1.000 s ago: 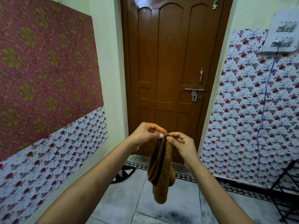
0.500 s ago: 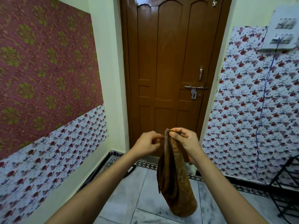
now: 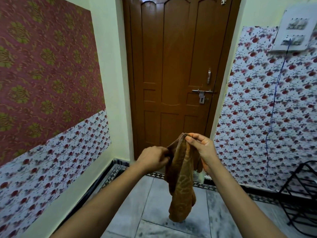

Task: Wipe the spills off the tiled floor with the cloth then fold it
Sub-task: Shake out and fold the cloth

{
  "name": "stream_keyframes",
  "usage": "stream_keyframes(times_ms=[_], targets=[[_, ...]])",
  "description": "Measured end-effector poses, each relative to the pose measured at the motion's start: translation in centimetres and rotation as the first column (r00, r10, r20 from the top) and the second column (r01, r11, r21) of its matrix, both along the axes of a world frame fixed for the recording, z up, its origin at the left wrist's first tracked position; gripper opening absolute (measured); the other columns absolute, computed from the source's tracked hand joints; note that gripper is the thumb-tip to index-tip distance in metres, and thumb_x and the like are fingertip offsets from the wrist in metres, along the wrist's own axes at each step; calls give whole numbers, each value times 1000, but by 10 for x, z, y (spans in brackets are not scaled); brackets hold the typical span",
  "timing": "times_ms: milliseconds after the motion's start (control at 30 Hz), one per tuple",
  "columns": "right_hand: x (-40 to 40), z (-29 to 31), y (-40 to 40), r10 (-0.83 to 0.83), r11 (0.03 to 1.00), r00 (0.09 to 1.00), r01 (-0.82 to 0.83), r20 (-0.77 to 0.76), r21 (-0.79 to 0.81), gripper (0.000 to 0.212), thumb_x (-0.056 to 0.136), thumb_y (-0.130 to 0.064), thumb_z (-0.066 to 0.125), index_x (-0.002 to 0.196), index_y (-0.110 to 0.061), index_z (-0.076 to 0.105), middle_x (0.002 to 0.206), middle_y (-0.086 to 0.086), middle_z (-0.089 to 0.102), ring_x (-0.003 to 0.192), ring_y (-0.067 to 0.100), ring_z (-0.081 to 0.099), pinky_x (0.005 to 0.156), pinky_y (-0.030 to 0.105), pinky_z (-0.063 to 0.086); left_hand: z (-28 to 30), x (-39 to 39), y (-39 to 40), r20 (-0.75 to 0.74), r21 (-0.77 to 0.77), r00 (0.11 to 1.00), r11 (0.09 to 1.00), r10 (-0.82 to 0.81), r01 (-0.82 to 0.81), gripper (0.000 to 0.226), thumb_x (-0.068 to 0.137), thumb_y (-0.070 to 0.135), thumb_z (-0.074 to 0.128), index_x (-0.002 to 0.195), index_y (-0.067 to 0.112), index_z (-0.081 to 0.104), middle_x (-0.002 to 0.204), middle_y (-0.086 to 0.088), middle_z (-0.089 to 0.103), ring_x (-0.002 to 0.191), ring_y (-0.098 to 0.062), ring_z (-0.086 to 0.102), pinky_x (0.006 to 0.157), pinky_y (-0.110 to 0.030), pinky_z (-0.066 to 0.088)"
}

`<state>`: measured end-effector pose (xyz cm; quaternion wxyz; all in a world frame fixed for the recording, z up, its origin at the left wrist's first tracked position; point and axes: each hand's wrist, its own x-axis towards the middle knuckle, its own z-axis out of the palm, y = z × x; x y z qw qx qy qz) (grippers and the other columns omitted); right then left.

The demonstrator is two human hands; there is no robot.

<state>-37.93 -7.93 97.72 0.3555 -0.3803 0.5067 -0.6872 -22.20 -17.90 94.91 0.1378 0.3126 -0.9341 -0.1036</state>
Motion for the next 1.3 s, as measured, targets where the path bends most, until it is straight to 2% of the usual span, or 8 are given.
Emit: stream_keyframes(times_ms=[167,300,367,567,867,1100,1200,1300], targets=[[-7,0,0,-116,993,987,119,111,-25,9,85,-9,63,92,-12,66,77,1,66,66,6,63,60,16,52,0,3,-12,-43,-171,977,962,208,-213,35,91,50,47,98,18,59,97,3,58,78,-11,55,65,-23,45],[-11,8,1,-131,989,981,140,142,-55,11,87,-6,60,97,-6,63,79,2,63,61,2,63,55,13,51,-6,11,-20,-34,-87,922,918,385,-387,29,89,46,54,91,17,59,83,5,56,72,-10,51,59,-21,38],[-10,10,0,-104,991,984,114,146,-65,13,87,-6,60,100,-5,63,81,4,64,62,2,65,57,15,52,-11,6,-17,-72,-5,903,905,424,-425,28,87,46,57,91,19,60,84,5,62,73,-11,56,64,-25,48],[-1,12,-5,-46,998,984,54,174,-40,11,85,-8,62,95,-10,65,83,6,68,68,10,68,55,24,57,-18,-31,1,-248,427,876,858,414,-285,33,77,53,66,75,22,54,75,4,60,71,-12,59,68,-31,52],[-10,14,2,-90,988,980,110,176,-108,10,86,-4,61,94,-7,64,74,1,68,64,5,66,57,17,53,-43,-44,4,-134,467,814,760,565,-451,19,85,37,62,81,20,55,91,-3,66,87,-21,64,75,-33,53],[-29,-11,6,-319,946,930,325,182,-2,22,88,-6,60,108,1,61,80,4,60,70,9,58,54,12,50,-30,-24,-17,77,399,906,820,416,-411,15,79,17,68,87,16,55,96,-6,62,87,-20,60,75,-32,53],[-40,-26,9,-402,916,896,397,189,64,19,88,-4,60,107,0,62,78,4,61,67,10,58,50,12,50,-12,-10,-31,45,315,896,845,442,-433,12,80,15,67,82,17,56,89,-3,62,82,-17,60,74,-32,54],[-43,-39,6,-456,890,875,443,162,110,20,88,-5,59,108,-1,62,78,3,62,68,10,57,48,10,48,9,-5,-36,-138,552,879,772,457,-315,12,87,10,57,77,16,55,85,-5,59,82,-21,62,79,-34,55]])
